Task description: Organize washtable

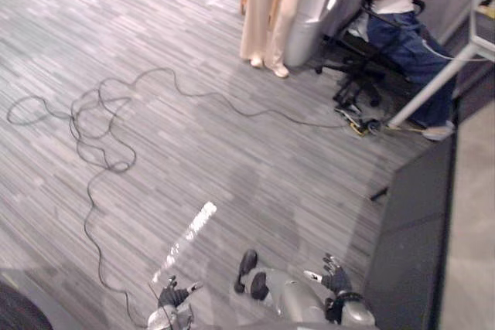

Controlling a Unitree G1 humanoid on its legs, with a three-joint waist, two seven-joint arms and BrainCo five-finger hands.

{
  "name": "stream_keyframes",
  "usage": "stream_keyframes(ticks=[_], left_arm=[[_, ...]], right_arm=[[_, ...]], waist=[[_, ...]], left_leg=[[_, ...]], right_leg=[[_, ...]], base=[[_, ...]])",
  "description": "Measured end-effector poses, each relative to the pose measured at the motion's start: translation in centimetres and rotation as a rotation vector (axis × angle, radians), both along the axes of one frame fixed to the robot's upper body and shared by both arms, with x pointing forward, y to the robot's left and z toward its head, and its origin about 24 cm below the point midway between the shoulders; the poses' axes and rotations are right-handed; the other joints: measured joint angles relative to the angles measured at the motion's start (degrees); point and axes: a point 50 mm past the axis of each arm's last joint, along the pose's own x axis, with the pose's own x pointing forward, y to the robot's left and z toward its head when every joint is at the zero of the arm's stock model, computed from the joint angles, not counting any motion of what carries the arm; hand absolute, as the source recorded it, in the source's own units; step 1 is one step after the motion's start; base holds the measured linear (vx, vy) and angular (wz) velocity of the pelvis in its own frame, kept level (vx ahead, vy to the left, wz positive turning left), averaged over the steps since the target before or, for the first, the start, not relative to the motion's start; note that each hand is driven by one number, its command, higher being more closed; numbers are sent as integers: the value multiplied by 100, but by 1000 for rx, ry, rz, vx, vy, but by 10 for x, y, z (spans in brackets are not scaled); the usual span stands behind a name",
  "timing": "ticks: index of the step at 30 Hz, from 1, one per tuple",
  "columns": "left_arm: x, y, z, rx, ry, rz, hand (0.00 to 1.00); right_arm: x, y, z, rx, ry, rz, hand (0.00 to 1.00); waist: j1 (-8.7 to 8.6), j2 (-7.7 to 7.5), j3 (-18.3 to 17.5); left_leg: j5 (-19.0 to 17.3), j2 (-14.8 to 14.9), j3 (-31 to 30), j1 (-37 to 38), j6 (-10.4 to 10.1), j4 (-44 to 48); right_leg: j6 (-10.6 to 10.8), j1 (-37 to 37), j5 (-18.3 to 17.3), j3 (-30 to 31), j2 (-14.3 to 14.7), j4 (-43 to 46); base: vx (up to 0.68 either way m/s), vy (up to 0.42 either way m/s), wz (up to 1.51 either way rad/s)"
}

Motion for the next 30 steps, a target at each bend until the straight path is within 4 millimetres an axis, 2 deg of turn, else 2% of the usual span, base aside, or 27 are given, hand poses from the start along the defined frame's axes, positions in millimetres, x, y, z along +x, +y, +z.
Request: stream_keyframes(ticks=[1, 2, 3, 4, 5, 6, 7, 8, 9, 10, 11, 12, 13, 14, 15, 16, 17, 18, 19, 20, 21, 23, 24, 25, 26, 28, 30], left_arm=[[1, -6, 0, -18, -14, 22, 0], [-1, -7, 1, -23, -17, 37, 0], [-3, -4, 1, -17, -15, 42, 0], [-3, -2, 2, -11, -22, 45, 0], [-2, 0, 3, -3, -32, 43, 0], [2, 1, 6, 3, -54, 42, 0], [3, 1, 7, 6, -62, 42, 0], [5, 1, 8, 8, -73, 41, 0], [8, -2, 9, 5, -85, 39, 0], [9, -2, 9, 5, -91, 36, 0], [8, -3, 9, 4, -89, 33, 0], [6, -4, 8, 0, -84, 39, 0], [4, -3, 8, 1, -81, 43, 0], [-3, 1, 6, 8, -64, 50, 0], [-4, 3, 6, 12, -60, 54, 0], [-4, 9, 7, 28, -58, 51, 0], [-5, 13, 7, 38, -51, 48, 0], [-5, 14, 7, 41, -47, 47, 0], [-5, 13, 7, 38, -41, 41, 0], [-7, 10, 4, 30, -18, 27, 0], [-9, 9, 2, 25, -8, 21, 0], [-9, 4, -1, 23, 24, -40, 0], [-9, 3, -2, 22, 33, -53, 0], [-6, 1, -2, 18, 39, -72, 0], [-8, -2, -4, 12, 55, -79, 0], [-9, -3, -5, 9, 65, -87, 0], [-15, -2, -6, 20, 86, -104, 0]], right_arm=[[1, -3, 1, -20, 4, 22, 0], [2, -3, 1, -23, 11, 30, 0], [-2, -2, -3, -25, 41, 22, 0], [-4, -1, -4, -20, 54, 21, 0], [-5, 1, -5, -14, 60, 20, 0], [-5, 3, -5, -7, 59, 19, 0], [-5, 4, -5, -5, 57, 20, 0], [-5, 5, -5, -1, 57, 16, 0], [-5, 5, -5, -4, 58, 16, 0], [-6, 5, -6, -5, 62, 16, 0], [-8, 4, -6, -7, 66, 17, 0], [-12, 3, -7, -16, 79, 22, 0], [-17, 4, -10, -11, 95, 22, 0], [-27, 7, -14, -5, 130, 31, 0], [-29, 11, -14, 2, 133, 40, 0], [-28, 20, -14, 17, 131, 70, 0], [-27, 25, -14, 21, 127, 88, 0], [-26, 26, -13, 21, 122, 97, 0], [-21, 23, -11, 12, 102, 101, 0], [-14, 22, -9, 1, 85, 111, 0], [-13, 21, -9, -3, 84, 121, 0], [-4, 25, -7, -13, 67, 161, 0], [-1, 26, -7, -12, 67, 171, 0], [4, 27, -6, -14, 64, 184, 0], [9, 27, -5, -25, 55, 198, 0], [15, 25, -4, -40, 49, 211, 0], [11, 20, -5, -52, 57, 209, 0]], waist=[[59, 200, 34], [102, 245, 79], [241, 204, 102], [291, 172, 103], [342, 130, 104], [384, 97, 100], [405, 67, 115], [454, 33, 130], [527, 41, 122], [536, 47, 120], [540, 73, 64], [557, 111, -19], [581, 57, -110], [567, -19, -366], [583, -86, -429], [649, -212, -461], [652, -366, -516], [663, -373, -486], [655, -362, -469], [578, -300, -456], [515, -252, -453], [469, -141, -446], [469, -123, -444], [474, -53, -406], [466, 30, -351], [427, 114, -288], [280, 21, -296]], left_leg=[[281, 388, 54, -583, 2, 1479], [256, 624, 125, -820, 26, 2161], [166, 799, 205, -1071, 136, 2561], [126, 858, 208, -1224, 202, 2588], [73, 917, 192, -1479, 288, 2435], [11, 956, 169, -1918, 391, 1834], [-1, 940, 145, -2082, 411, 1517], [2, 809, 8, -2328, 408, 704], [59, 638, -319, -2502, 331, -205], [128, 566, -516, -2577, 257, -648], [249, 524, -860, -2669, 59, -1378], [439, 567, -1061, -2761, -47, -1678], [671, 554, -1052, -2745, -53, -1512], [819, 466, -1007, -2724, -8, -1279], [866, 462, -881, -2641, 63, -1210], [791, 513, -413, -2410, 262, -1108], [654, 519, -36, -2111, 400, -1140], [598, 527, 209, -1885, 460, -1229], [496, 509, 499, -1405, 498, -1492], [483, 524, 721, -944, 505, -1789], [483, 563, 893, -731, 505, -1931], [487, 627, 1421, -250, 500, -2448], [494, 629, 1549, -164, 487, -2556], [505, 636, 1837, 3, 464, -2752], [523, 633, 2023, 104, 422, -2860], [550, 605, 2229, 268, 332, -2937], [478, 294, 2165, 706, 47, -2968]], right_leg=[[38, 356, -227, 222, 205, -39], [51, 666, -373, 426, 315, -64], [99, 1123, -557, 816, 378, -108], [112, 1342, -604, 1005, 380, -170], [178, 1629, -643, 1296, 366, -297], [223, 1991, -667, 1767, 290, -499], [252, 2107, -683, 1966, 244, -570], [417, 2302, -775, 2327, 95, -646], [566, 2454, -904, 2750, -41, -680], [645, 2538, -997, 2937, -119, -684], [788, 2596, -1227, 3270, -202, -663], [895, 2680, -1478, 3577, -244, -597], [937, 2688, -1613, 3774, -318, -506], [954, 2589, -1656, 4122, -406, -255], [1002, 2485, -1629, 4236, -461, -29], [1198, 2188, -1572, 4323, -587, 630], [1693, 1764, -1323, 4119, -724, 1534], [2004, 1495, -1133, 3941, -829, 2058], [1958, 1099, -1195, 3386, -1069, 2747], [1741, 880, -1346, 2579, -1271, 2904], [1636, 795, -1410, 2199, -1320, 2855], [1562, 460, -1438, 806, -1422, 2172], [1557, 349, -1411, 514, -1416, 1916], [1471, 142, -1319, -124, -1401, 1505], [1317, -36, -1141, -645, -1325, 1164], [1001, -126, -703, -994, -1063, 506], [464, 60, 265, -924, -852, -152]], base=[[594, 33, -66], [893, 53, -126], [725, 62, -125], [696, 66, -138], [739, 130, -152], [563, 145, -151], [639, 232, -172], [497, 275, -164], [497, 304, -168], [510, 359, -162], [532, 413, -153], [554, 449, -151], [622, 520, -152], [531, 441, -129], [658, 537, -173], [683, 578, -179], [641, 552, -177], [533, 489, -166], [353, 338, -141], [321, 319, -127], [254, 287, -98], [203, 233, -92], [288, 212, -90], [357, 221, -94], [299, 145, -94], [306, 70, -81], [432, -37, -58]])
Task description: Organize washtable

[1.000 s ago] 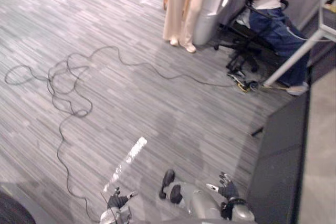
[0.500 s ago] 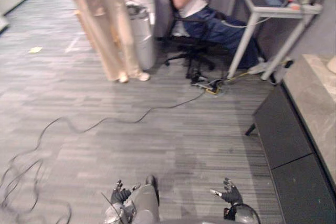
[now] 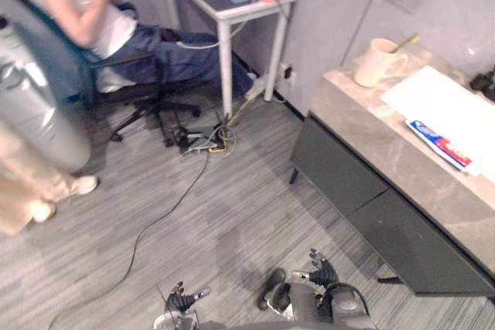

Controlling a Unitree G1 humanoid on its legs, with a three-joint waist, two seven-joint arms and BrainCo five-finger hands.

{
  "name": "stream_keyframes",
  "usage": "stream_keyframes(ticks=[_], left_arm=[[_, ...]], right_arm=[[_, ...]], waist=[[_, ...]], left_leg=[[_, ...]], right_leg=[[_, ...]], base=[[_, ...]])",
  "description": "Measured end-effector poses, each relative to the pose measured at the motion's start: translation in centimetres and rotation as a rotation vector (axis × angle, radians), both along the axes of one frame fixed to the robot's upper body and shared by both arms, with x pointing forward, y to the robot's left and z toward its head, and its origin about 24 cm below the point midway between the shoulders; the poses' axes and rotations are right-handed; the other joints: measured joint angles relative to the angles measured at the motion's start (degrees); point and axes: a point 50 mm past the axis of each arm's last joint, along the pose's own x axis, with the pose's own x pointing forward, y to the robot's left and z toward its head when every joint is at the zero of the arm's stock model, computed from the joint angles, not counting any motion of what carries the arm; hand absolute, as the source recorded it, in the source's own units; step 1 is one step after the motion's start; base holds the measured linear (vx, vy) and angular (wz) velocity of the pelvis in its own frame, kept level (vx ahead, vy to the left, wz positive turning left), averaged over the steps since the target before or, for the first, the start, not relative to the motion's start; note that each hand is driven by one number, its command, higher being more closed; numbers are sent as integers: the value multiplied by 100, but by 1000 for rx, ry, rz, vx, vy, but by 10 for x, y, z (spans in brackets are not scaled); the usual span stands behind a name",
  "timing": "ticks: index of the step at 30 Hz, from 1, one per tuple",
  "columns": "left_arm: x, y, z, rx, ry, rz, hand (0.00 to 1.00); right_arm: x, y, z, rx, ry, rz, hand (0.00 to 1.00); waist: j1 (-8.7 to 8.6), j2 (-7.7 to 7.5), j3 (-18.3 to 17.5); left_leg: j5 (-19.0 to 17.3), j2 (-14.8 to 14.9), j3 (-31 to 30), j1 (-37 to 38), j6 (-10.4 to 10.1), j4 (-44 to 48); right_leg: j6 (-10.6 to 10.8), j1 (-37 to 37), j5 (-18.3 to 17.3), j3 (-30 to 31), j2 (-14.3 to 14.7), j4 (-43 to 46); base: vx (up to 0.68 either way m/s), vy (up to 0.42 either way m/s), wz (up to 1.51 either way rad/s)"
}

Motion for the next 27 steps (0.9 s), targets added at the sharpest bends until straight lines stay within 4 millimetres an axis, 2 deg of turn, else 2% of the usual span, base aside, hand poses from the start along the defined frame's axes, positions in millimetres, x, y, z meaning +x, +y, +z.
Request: stream_keyframes(ticks=[1, 2, 4, 5, 6, 8, 10, 12, 14, 15, 16, 18, 19, 20, 21, 22, 23, 27], left_arm=[[-1, -1, -1, -3, 4, 2, 0], [-2, -10, -2, -29, 8, 10, 0], [1, -13, -2, -40, 1, 1, 0], [3, -12, -1, -44, -16, 12, 0], [8, -13, 1, -48, -36, 14, 0], [13, -7, 4, -28, -61, 8, 0], [18, -6, 7, -21, -82, 3, 0], [25, -9, 9, -23, -105, -7, 0], [27, -14, 10, -26, -117, -25, 0], [27, -14, 10, -27, -118, -26, 0], [27, -15, 9, -29, -117, -25, 0], [24, -16, 9, -32, -109, -25, 0], [24, -14, 8, -30, -106, -23, 0], [23, -12, 8, -23, -104, -22, 0], [23, -11, 9, -21, -104, -21, 0], [23, -8, 9, -14, -104, -20, 0], [20, -8, 8, -15, -92, -19, 0], [22, -10, 6, -23, -77, -29, 0]], right_arm=[[-3, -3, -1, -8, 7, -2, 0], [0, -15, 1, -38, 3, -3, 0], [-6, -21, -1, -45, 12, -29, 0], [-7, -20, -1, -41, 17, -39, 0], [-9, -21, -2, -41, 25, -44, 0], [-12, -18, -3, -32, 34, -51, 0], [-14, -19, -4, -27, 40, -66, 0], [-15, -21, -4, -28, 40, -87, 0], [-19, -25, -5, -41, 53, -118, 0], [-20, -26, -6, -42, 58, -122, 0], [-22, -27, -7, -42, 70, -133, 0], [-25, -28, -7, -42, 76, -136, 0], [-26, -26, -8, -37, 81, -137, 0], [-28, -22, -9, -26, 85, -142, 0], [-29, -21, -9, -21, 87, -149, 0], [-30, -21, -10, -15, 90, -162, 0], [-30, -22, -10, -17, 91, -162, 0], [-30, -25, -10, -25, 91, -162, 0]], waist=[[-40, -71, -30], [-33, 250, -43], [-84, 316, -17], [-32, 393, 11], [1, 367, 83], [103, 237, 199], [139, 165, 229], [253, 175, 279], [274, 266, 289], [272, 277, 283], [284, 306, 258], [294, 326, 189], [339, 330, 137], [396, 208, 98], [400, 163, 83], [408, 100, 58], [404, 118, 64], [369, 162, 48]], left_leg=[[-78, -71, -79, 101, -125, 51], [-222, 262, -133, 86, -349, 509], [-222, 707, -455, -470, -323, 2124], [-299, 1124, -775, -890, -230, 3295], [-371, 1293, -1165, -1213, -150, 4074], [-442, 1152, -1639, -1639, -28, 4359], [-527, 821, -1979, -2023, 117, 3825], [-562, 502, -2332, -2432, 182, 3105], [-503, 34, -3336, -2695, 110, 2048], [-475, -22, -3487, -2729, 120, 1870], [-369, -8, -3477, -2718, 222, 1671], [-166, 9, -3348, -2610, 357, 1642], [66, 80, -3121, -2427, 395, 1567], [59, 71, -2805, -2231, 434, 1338], [56, 68, -2675, -2120, 466, 1235], [63, 63, -2491, -1873, 511, 1085], [50, 73, -2375, -1625, 532, 910], [46, 336, -2223, -1156, 530, 363]], right_leg=[[-262, 104, -191, 3, -4, -37], [-194, 191, -262, 82, 246, -9], [-123, 442, -394, 307, 558, -353], [-123, 702, -395, 526, 889, -606], [-197, 963, -467, 776, 1113, -723], [-137, 1330, -563, 1190, 1228, -811], [-106, 1564, -579, 1690, 1242, -928], [-16, 1710, -623, 2211, 1246, -963], [145, 1892, -715, 2830, 1245, -961], [195, 1933, -751, 2977, 1247, -945], [373, 2089, -902, 3357, 1252, -844], [534, 2097, -1048, 3571, 1249, -687], [766, 2069, -1219, 3718, 1180, -390], [981, 1890, -1337, 3726, 1048, 30], [1104, 1768, -1378, 3639, 995, 293], [1190, 1551, -1480, 3307, 832, 769], [1159, 1464, -1628, 2908, 608, 1040], [1120, 1061, -1687, 2327, 253, 927]], base=[[386, -73, -59], [347, -101, -62], [332, -132, -70], [333, -152, -100], [327, -137, -116], [284, -82, -117], [280, -22, -136], [286, 73, -143], [260, 162, -137], [322, 238, -161], [295, 214, -134], [311, 208, -117], [433, 266, -121], [360, 216, -116], [393, 230, -94], [277, 179, -79], [277, 179, -72], [134, 49, -36]])
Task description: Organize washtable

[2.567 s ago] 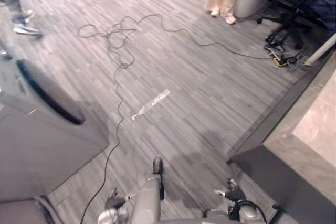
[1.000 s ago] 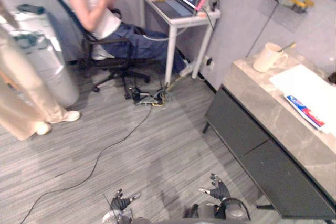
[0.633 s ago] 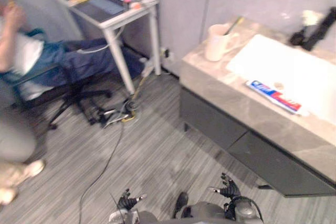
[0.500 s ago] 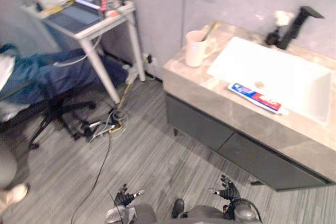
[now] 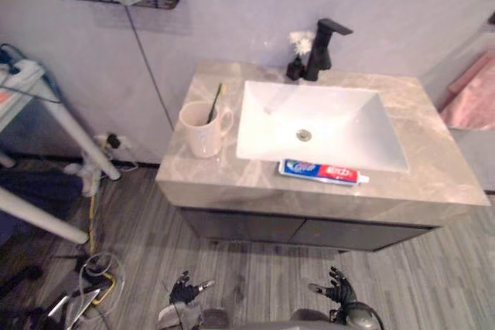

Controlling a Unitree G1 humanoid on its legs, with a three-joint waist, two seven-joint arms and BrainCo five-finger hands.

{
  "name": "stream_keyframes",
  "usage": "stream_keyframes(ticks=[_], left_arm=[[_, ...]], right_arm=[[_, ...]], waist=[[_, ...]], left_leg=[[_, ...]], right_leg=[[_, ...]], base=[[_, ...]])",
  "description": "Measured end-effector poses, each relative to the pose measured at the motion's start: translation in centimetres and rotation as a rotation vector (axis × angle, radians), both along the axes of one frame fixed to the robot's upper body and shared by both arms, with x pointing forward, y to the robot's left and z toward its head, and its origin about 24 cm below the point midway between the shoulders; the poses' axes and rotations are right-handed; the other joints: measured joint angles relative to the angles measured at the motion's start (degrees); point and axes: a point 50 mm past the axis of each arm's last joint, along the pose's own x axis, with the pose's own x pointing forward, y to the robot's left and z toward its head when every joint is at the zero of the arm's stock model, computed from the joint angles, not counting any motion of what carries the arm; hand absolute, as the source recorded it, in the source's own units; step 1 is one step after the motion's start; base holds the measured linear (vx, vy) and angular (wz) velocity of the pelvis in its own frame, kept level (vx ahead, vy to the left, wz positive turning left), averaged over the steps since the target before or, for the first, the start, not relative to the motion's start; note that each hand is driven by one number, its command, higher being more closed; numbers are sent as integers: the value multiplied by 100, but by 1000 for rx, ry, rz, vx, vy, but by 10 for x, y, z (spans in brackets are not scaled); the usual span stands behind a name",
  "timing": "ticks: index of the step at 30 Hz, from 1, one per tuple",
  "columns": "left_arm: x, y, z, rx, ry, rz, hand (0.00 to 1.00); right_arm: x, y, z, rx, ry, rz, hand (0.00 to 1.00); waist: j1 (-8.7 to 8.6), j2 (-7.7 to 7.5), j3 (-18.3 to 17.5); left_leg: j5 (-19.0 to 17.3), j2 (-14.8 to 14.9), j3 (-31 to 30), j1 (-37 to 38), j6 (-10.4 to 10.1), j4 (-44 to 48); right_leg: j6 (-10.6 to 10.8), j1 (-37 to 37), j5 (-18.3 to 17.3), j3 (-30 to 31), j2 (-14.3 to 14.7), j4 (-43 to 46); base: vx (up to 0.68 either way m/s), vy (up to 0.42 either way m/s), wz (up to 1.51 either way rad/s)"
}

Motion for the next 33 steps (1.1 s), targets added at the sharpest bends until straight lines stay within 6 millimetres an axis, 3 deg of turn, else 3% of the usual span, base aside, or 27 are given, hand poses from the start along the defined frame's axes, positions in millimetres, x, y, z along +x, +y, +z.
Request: stream_keyframes(ticks=[2, 3, 4, 5, 7, 10, 12, 14, 17, 19, 23, 24, 30, 33], left_arm=[[1, 0, 0, 2, 6, -10, 0], [-2, 4, -1, 10, 14, -9, 0], [-2, 6, -1, 16, 15, -8, 0], [-5, -2, -3, -8, 31, -3, 0], [-7, -7, -4, -20, 32, 0, 0], [-5, -8, -3, -18, 20, -3, 0], [-8, -7, -3, -16, 23, -4, 0], [-9, -7, -4, -15, 28, -11, 0], [-11, 3, -3, 14, 35, -21, 0], [-13, 5, -3, 21, 43, -20, 0], [-16, 5, -5, 16, 56, -19, 0], [-18, -2, -6, 0, 62, -16, 0], [-18, -1, -6, -1, 61, -15, 0], [-18, 0, -6, -1, 58, 0, 0]], right_arm=[[0, -2, -1, 2, 8, -15, 0], [-3, 1, -3, 9, 21, -17, 0], [-4, 2, -3, 17, 23, -27, 0], [0, -2, -2, 9, 13, -34, 0], [-1, -6, -2, -1, 15, -38, 0], [-1, -8, -2, -6, 17, -40, 0], [-3, -9, -2, -6, 24, -45, 0], [-4, -11, -3, 4, 26, -82, 0], [-10, -7, -7, 26, 59, -106, 0], [-13, -4, -10, 38, 75, -109, 0], [-15, -3, -10, 47, 79, -129, 0], [-16, -4, -11, 49, 86, -135, 0], [-16, -4, -11, 51, 85, -140, 0], [-18, -7, -11, 85, 78, -225, 0]], waist=[[-19, -9, -3], [-28, -116, -51], [-35, -196, -69], [-128, -22, -71], [-131, 61, -64], [-105, 105, -62], [-91, 88, -65], [-114, 98, -70], [-100, -141, -150], [-111, -217, -202], [-123, -210, -216], [-125, -121, -251], [-124, -120, -250], [-123, -126, -244]], left_leg=[[15, 46, -9, 44, -32, -115], [15, -78, -41, 69, -62, -123], [-12, -146, -78, 117, -132, -124], [-41, -21, -189, 223, -280, -105], [-41, 65, -211, 192, -322, 192], [-74, 316, -249, -308, -392, 1326], [-72, 339, -101, -258, -404, 1151], [133, 213, -2, -158, -577, 179], [366, -81, 44, 284, -455, -468], [418, -239, 93, 387, -373, -603], [487, -405, 162, 499, -263, -780], [899, -696, 197, 853, -81, -1544], [897, -688, 198, 818, -81, -1518], [863, -646, 186, 623, -68, -1331]], right_leg=[[26, -267, 168, 26, -112, -362], [-15, -278, 658, 43, -277, -847], [82, -285, 960, 32, -406, -880], [23, -128, 859, -118, -354, -725], [-19, 60, 667, -258, -326, -743], [-97, 479, 655, -444, -200, -1042], [-127, 638, 671, -469, -183, -1175], [-116, 675, 680, -470, -181, -1233], [34, 912, 811, -433, -299, -1507], [129, 1009, 897, -412, -407, -1646], [250, 1056, 1037, -280, -526, -1803], [372, 1094, 1324, -157, -617, -2126], [372, 1075, 1324, -155, -618, -2125], [360, 980, 1332, -173, -613, -2113]], base=[[168, -129, 1], [205, -191, 15], [207, -180, 39], [163, -162, 42], [155, -202, 42], [109, -164, 26], [84, -64, 3], [69, 52, -1], [66, 112, 5], [12, 134, -1], [-16, 71, -10], [0, 0, 0], [0, 0, 0], [-13, -12, 5]])
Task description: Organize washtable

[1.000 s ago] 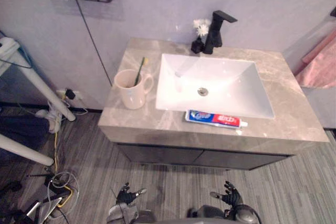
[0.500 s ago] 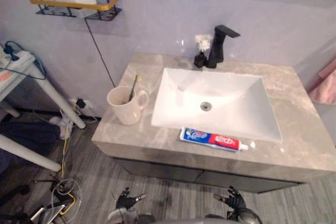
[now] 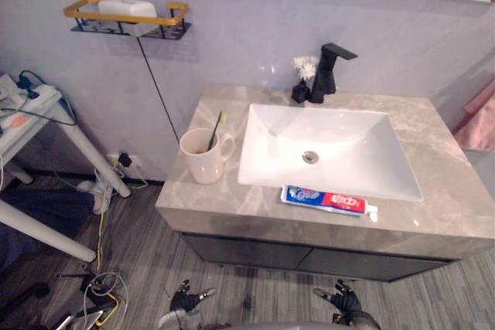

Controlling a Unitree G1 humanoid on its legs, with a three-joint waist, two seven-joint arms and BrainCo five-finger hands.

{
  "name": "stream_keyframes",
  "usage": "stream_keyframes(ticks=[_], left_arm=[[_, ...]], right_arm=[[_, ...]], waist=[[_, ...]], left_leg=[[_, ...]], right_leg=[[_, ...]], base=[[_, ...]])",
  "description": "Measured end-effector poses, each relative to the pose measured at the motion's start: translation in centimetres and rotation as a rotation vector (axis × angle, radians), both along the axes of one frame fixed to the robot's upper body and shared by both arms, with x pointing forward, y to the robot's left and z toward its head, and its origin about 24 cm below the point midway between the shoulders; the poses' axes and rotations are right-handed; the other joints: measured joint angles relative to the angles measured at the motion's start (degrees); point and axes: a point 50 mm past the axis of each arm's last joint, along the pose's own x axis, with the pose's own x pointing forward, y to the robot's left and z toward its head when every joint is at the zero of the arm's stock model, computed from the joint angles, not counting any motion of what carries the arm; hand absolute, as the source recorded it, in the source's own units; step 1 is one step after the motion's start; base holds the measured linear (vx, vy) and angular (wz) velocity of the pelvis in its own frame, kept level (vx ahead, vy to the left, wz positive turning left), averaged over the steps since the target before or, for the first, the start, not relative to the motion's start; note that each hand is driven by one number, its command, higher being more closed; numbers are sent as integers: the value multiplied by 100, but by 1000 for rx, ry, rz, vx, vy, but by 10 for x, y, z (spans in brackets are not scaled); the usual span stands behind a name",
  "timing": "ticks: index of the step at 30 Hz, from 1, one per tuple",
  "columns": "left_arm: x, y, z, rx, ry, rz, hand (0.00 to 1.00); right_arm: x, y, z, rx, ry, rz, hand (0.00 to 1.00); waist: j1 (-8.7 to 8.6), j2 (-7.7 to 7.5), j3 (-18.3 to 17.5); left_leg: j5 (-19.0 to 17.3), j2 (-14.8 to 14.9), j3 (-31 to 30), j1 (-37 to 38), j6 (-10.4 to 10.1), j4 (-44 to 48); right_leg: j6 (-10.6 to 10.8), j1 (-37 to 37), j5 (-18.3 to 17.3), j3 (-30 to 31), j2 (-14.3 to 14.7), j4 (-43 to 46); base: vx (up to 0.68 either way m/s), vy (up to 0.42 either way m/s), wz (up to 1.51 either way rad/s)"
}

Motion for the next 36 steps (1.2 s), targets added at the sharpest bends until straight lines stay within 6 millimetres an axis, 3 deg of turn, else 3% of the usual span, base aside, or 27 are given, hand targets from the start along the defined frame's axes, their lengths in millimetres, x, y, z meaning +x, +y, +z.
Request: stream_keyframes(ticks=[3, 10, 12, 15, 17, 18, 20, 21, 23, 28, 34, 36], left_arm=[[1, -1, 0, -3, -1, 1, 0], [0, 6, 1, 16, 1, -4, 0], [0, 9, 1, 24, 4, -4, 0], [-3, 20, 2, 49, 8, 4, 0], [-12, 31, 2, 71, 26, 28, 0], [-15, 33, 2, 74, 33, 39, 0], [-34, 37, 0, 77, 73, 63, 0], [-39, 37, -1, 74, 83, 69, 0], [-57, 35, -4, 48, 120, 93, 0], [-73, 33, -5, 37, 153, 110, 0], [-78, 32, -5, 24, 158, 103, 0], [-81, 32, -5, 23, 163, 95, 0]], right_arm=[[-5, -5, -1, 14, 3, -75, 0], [-42, -38, -4, 13, 56, -411, 0], [-48, -58, 0, -23, 46, -486, 0], [-54, -107, 16, -118, -13, -633, 0], [-50, -157, 43, -240, -109, -707, 0], [-48, -169, 52, -273, -143, -713, 0], [-31, -203, 89, -411, -283, -682, 0], [-25, -209, 100, -448, -323, -662, 0], [4, -223, 149, -602, -496, -525, 0], [37, -217, 234, -899, -764, -311, 0], [52, -199, 290, -1132, -912, -136, 0], [66, -184, 308, -1169, -989, -4, 0]], waist=[[4, 17, 5], [-3, -21, 15], [-9, -42, 12], [-8, -69, -7], [-19, -78, -22], [-21, -77, -25], [-49, -97, -53], [-59, -116, -66], [-115, -105, -153], [-174, -118, -181], [-230, -157, -232], [-309, -194, -263]], left_leg=[[-74, 33, 17, -8, -18, 109], [-175, 84, 136, -40, -33, 255], [-179, 72, 168, -78, -26, 255], [-181, 6, 169, -102, -22, 255], [-201, -24, 181, -102, 11, 255], [-204, -31, 187, -104, 15, 254], [-212, -47, 201, -130, 25, 250], [-213, -49, 206, -148, 27, 250], [-213, -56, 243, -224, 28, 254], [-238, -47, 226, -301, 41, 349], [-292, -72, 223, -317, 42, 419], [-295, -112, 157, -318, 48, 419]], right_leg=[[0, 27, 0, 24, 16, 0], [-2, 23, 88, 176, 43, -126], [-5, 18, 191, 215, 49, -239], [17, 27, 283, 249, 34, -363], [22, 28, 318, 266, 14, -418], [26, 26, 327, 266, 11, -431], [33, -3, 343, 293, 2, -469], [33, -20, 348, 314, 2, -483], [45, -91, 417, 375, 6, -538], [44, -127, 428, 380, 2, -528], [55, -156, 442, 403, -29, -535], [83, -158, 459, 404, -62, -543]], base=[[-33, -19, -4], [-24, 2, -11], [-7, 27, -12], [-9, 33, -7], [-15, 31, -6], [-16, 28, -7], [-9, 20, -6], [4, 21, -8], [17, 15, -10], [0, 0, 0], [-21, 6, -5], [0, 0, 0]])
